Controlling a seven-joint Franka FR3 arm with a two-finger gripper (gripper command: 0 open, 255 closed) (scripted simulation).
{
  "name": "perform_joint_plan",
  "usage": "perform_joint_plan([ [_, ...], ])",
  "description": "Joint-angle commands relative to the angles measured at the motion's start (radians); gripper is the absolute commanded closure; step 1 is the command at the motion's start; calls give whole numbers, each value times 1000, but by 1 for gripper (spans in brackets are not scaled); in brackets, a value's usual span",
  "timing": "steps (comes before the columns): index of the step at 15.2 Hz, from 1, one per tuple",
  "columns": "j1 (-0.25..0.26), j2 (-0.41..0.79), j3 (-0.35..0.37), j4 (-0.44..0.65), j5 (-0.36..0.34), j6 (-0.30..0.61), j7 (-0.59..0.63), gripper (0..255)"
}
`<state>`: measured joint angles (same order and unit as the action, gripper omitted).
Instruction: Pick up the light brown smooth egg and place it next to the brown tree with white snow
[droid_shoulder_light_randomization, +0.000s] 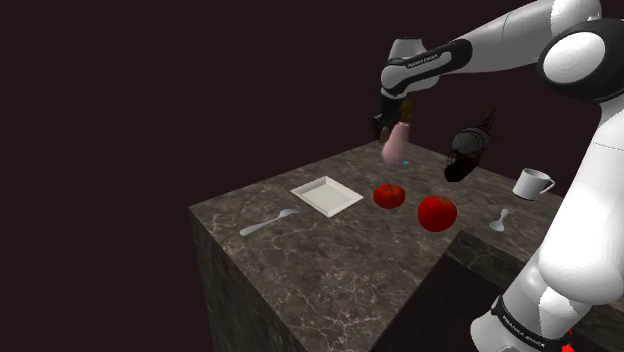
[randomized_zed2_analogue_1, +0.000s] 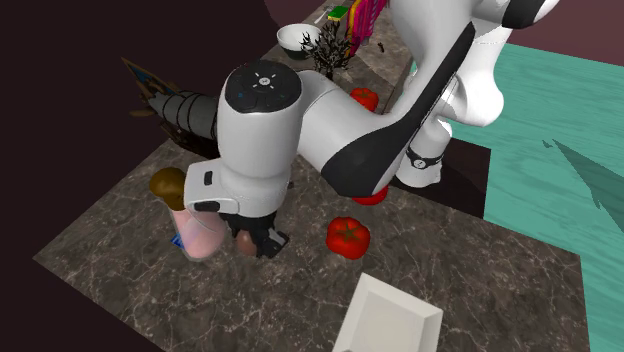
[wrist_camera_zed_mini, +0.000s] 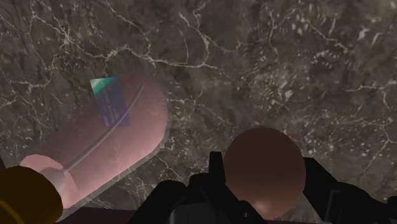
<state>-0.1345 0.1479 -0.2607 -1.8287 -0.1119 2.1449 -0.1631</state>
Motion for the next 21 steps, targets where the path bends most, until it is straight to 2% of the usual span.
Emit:
perform_joint_plan([
  [1, 0, -5, 0, 22, 1, -27, -4, 255],
  [21, 0, -16, 0, 277, 10, -291, -35, 255],
])
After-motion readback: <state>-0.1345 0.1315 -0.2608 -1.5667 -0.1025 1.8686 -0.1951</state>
